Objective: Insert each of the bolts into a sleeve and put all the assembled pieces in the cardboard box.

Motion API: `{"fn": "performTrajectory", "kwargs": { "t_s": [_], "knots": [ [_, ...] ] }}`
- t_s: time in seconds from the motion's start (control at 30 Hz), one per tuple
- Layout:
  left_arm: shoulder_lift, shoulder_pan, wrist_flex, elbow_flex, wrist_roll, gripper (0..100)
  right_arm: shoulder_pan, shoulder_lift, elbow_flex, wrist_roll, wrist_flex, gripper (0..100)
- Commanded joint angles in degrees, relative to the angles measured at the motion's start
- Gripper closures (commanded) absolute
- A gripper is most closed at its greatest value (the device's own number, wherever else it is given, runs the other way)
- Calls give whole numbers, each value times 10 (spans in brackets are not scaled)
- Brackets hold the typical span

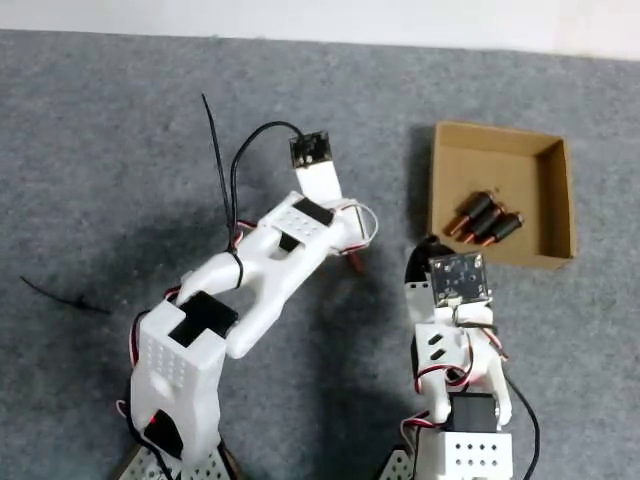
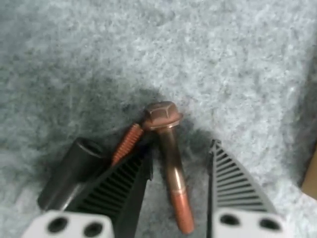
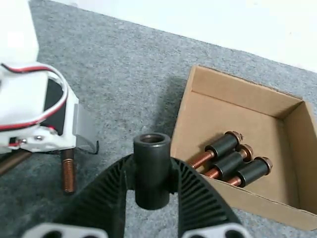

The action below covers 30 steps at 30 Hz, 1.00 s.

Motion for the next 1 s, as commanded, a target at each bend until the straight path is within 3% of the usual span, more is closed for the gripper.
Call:
{"fn": "performTrajectory", "kwargs": {
  "t_s": [0.0,0.07,0.53,0.97],
  "knots": [
    [2,1,18,-17,4,937,7,-17,65,-4,0,995],
    [2,1,18,-18,4,998,7,-17,65,-4,0,995],
    [-28,1,44,-10,-2,995,7,-18,65,-4,0,995],
    [-357,-9,40,225,-25,995,7,-18,65,-4,0,995]
  ]
}}
